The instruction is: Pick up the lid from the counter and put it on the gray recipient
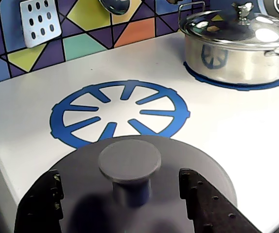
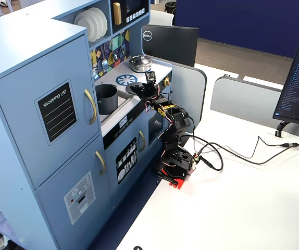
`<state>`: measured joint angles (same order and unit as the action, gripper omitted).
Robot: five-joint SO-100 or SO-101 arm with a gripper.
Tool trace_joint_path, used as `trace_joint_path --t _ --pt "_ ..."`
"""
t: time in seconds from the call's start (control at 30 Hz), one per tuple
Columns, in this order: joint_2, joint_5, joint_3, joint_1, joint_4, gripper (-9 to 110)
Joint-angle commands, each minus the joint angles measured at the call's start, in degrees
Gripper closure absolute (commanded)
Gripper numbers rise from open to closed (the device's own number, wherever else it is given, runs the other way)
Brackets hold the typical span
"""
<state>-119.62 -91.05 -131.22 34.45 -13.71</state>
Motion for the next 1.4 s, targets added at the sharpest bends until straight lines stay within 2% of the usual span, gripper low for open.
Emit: trace_joint_path --t 0.0,0.33,0.6,0.93,1.17,1.37 --pt "3.08 -0.26 6.68 0.26 -3.16 81" --pt "10.37 0.0 10.2 -0.09 -6.15 83" --pt "13.8 0.88 11.25 -0.53 -6.68 102" --pt "13.27 1.23 14.41 -1.32 -6.94 102" --pt "7.12 0.97 23.91 -3.52 2.9 102" --pt "-0.18 3.34 29.09 -10.02 13.45 102"
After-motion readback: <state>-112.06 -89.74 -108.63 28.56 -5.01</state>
